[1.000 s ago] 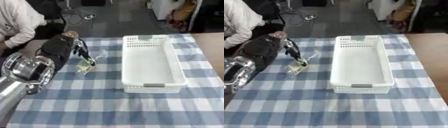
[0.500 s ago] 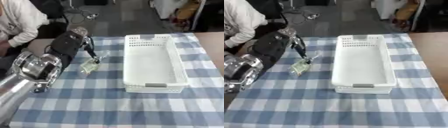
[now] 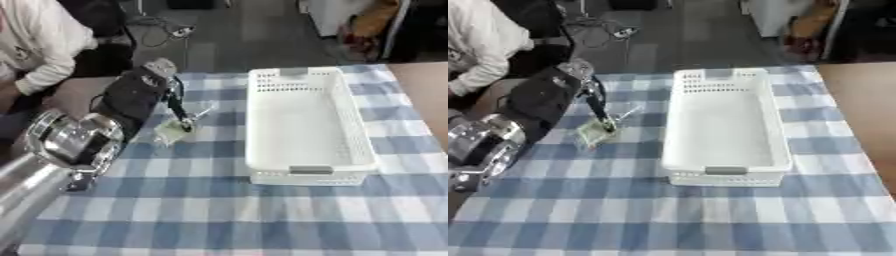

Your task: Pick up objects on the table and place them in the box.

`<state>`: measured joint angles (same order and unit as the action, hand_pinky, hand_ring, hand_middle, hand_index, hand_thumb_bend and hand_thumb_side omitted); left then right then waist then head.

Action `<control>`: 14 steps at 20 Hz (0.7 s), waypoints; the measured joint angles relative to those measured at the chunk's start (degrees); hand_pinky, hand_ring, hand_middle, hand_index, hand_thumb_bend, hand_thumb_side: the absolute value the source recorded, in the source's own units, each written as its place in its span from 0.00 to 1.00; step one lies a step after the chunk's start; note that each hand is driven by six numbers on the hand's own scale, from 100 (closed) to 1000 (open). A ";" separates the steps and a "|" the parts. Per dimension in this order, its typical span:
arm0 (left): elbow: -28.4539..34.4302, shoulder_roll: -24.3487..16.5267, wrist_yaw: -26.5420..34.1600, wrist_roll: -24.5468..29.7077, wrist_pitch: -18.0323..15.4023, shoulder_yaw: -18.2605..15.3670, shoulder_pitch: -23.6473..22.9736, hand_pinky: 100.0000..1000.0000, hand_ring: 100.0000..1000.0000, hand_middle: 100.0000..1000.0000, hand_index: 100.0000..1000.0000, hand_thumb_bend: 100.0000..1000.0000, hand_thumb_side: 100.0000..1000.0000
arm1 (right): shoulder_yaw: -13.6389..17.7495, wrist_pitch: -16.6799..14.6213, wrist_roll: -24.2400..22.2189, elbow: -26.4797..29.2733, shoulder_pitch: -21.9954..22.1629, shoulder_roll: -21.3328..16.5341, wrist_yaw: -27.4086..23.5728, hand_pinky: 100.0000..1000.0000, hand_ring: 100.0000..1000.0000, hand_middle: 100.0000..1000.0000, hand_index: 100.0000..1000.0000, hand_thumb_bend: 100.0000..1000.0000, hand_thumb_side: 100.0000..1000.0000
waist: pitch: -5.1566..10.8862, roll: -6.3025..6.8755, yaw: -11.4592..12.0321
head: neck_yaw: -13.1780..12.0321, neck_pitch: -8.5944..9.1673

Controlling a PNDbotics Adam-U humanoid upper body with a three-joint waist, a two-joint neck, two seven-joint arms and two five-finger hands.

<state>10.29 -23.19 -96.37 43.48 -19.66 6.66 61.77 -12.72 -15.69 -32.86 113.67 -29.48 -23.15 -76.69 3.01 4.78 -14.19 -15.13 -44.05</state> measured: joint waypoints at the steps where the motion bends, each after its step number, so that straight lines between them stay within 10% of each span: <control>1: -0.23 0.18 -0.10 0.00 0.00 -0.12 -0.27 0.82 0.94 0.92 0.96 1.00 1.00 | 0.00 0.00 0.00 0.00 -0.06 0.01 -0.04 0.11 0.12 0.21 0.30 0.00 0.98 | -0.02 0.00 0.00 | 0.00 0.00; 6: -0.46 0.40 -0.06 -0.04 -0.04 -0.63 -1.16 0.80 0.90 0.89 0.94 0.93 0.95 | 0.01 -0.01 0.01 0.00 -0.07 0.01 -0.11 0.11 0.12 0.21 0.30 0.00 0.98 | -0.03 0.00 0.00 | -0.01 0.00; 8: -0.41 0.40 0.10 -0.13 -0.13 -0.68 -1.57 0.70 0.73 0.84 0.91 0.77 0.82 | 0.02 -0.01 0.01 0.00 -0.07 0.01 -0.12 0.11 0.12 0.21 0.30 0.00 0.98 | -0.04 0.00 0.03 | -0.01 0.00; 10: 0.11 0.42 0.18 -0.11 -0.11 -0.58 -1.90 0.51 0.54 0.57 0.72 0.42 0.58 | 0.02 -0.03 0.01 0.00 -0.07 0.01 -0.12 0.11 0.12 0.21 0.30 0.00 0.98 | -0.06 -0.01 0.07 | -0.01 0.00; 11: 0.70 0.46 0.31 0.00 0.00 -0.36 -2.22 0.59 0.61 0.63 0.77 0.49 0.61 | 0.02 -0.03 0.01 0.00 -0.07 0.01 -0.12 0.11 0.12 0.21 0.30 0.00 0.98 | -0.07 -0.01 0.12 | -0.01 0.00; 12: 1.26 0.51 0.43 0.06 0.06 -0.16 -2.43 0.34 0.41 0.43 0.59 0.16 0.69 | 0.02 -0.03 0.01 0.00 -0.07 0.01 -0.12 0.11 0.12 0.21 0.30 0.00 0.98 | -0.07 -0.02 0.16 | -0.01 0.00; 14: 2.95 0.55 1.17 0.26 0.26 0.38 -2.71 0.10 0.21 0.25 0.42 0.00 0.74 | 0.02 -0.04 0.01 0.00 -0.07 0.01 -0.12 0.11 0.12 0.20 0.30 0.00 0.98 | -0.08 -0.03 0.19 | -0.01 0.00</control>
<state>13.24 -22.64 -95.20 43.74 -19.40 7.04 59.06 -12.70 -15.74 -32.85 113.67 -29.55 -23.14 -76.80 2.93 4.75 -14.00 -15.14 -44.05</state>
